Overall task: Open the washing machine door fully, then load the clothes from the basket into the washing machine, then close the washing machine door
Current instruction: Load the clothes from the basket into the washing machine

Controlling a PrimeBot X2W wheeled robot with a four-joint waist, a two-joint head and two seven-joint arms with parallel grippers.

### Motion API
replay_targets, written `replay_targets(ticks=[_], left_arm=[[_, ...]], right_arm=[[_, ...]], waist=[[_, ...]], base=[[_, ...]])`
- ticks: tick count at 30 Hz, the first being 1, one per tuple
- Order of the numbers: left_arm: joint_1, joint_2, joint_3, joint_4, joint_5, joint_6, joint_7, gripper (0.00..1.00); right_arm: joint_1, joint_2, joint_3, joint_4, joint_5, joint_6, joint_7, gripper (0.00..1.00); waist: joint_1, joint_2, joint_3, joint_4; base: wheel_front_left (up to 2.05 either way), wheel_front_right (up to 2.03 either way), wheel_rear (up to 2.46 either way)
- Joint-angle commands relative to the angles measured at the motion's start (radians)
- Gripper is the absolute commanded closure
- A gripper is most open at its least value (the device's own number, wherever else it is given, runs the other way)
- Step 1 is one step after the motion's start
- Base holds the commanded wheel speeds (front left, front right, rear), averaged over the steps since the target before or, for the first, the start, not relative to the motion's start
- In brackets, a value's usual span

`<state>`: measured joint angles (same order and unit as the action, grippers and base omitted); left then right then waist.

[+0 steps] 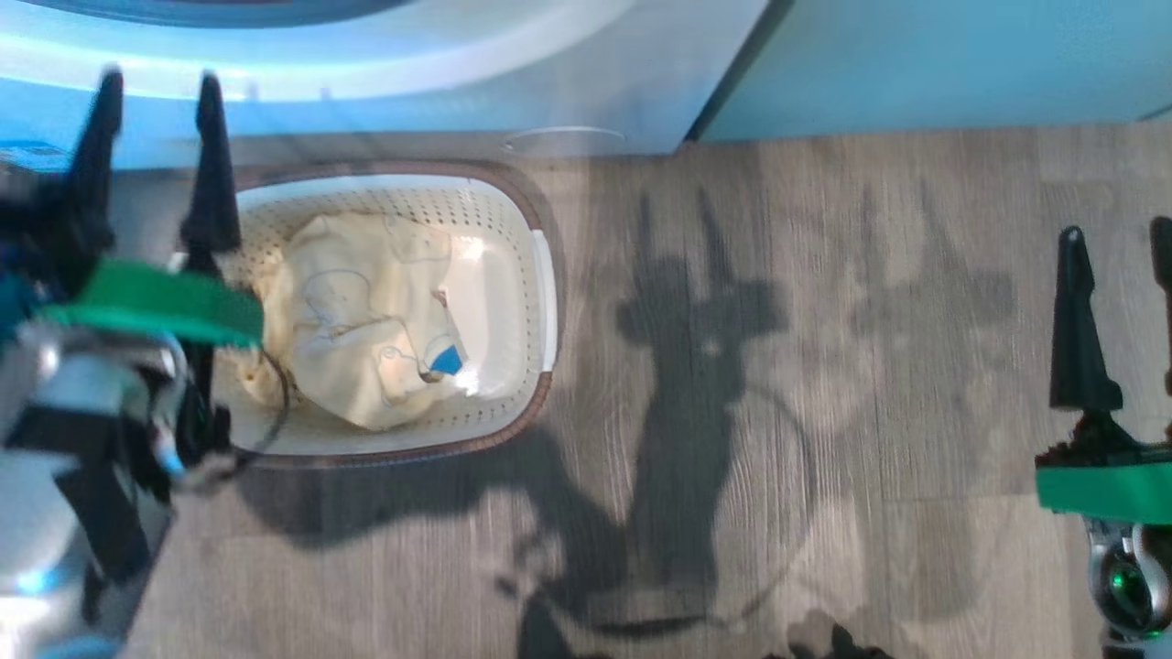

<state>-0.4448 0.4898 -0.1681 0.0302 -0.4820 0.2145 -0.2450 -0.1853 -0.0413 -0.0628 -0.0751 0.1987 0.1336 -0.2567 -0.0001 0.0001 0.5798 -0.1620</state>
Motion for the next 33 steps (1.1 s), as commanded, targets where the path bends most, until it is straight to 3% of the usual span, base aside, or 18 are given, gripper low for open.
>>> replay_targets(ticks=[1,6,13,23,33], left_arm=[[0.008,0.034,0.048,-0.045,0.009,0.011,-0.008,0.00],[0.159,-0.026,0.037,-0.139,0.036,0.052,-0.015,0.00],[0.296,-0.101,0.007,-0.155,0.052,0.066,-0.016,0.00],[0.395,-0.173,-0.011,-0.094,0.075,0.027,-0.017,0.00],[0.457,-0.198,-0.017,-0.068,0.098,-0.010,-0.017,0.00]], right_arm=[[0.020,-0.009,0.011,-0.029,-0.009,-0.003,-0.005,0.00],[0.054,-0.009,0.000,-0.021,-0.034,-0.003,-0.005,0.00],[0.100,-0.009,0.008,0.001,-0.057,-0.003,-0.005,0.00],[0.183,-0.009,0.019,0.033,-0.059,-0.003,-0.005,0.00],[0.265,-0.009,0.035,0.039,-0.053,-0.003,-0.005,0.00]], waist=[[0.0001,-0.0001,-0.027,0.020],[0.0001,-0.0001,-0.092,0.058],[0.0001,-0.0001,-0.194,0.097],[0.0001,-0.0001,-0.347,0.128],[0.0001,-0.0001,-0.448,0.112]], base=[[0.00,0.00,0.00],[0.00,0.00,0.00],[0.00,0.00,0.00],[0.00,0.00,0.00],[0.00,0.00,0.00]])
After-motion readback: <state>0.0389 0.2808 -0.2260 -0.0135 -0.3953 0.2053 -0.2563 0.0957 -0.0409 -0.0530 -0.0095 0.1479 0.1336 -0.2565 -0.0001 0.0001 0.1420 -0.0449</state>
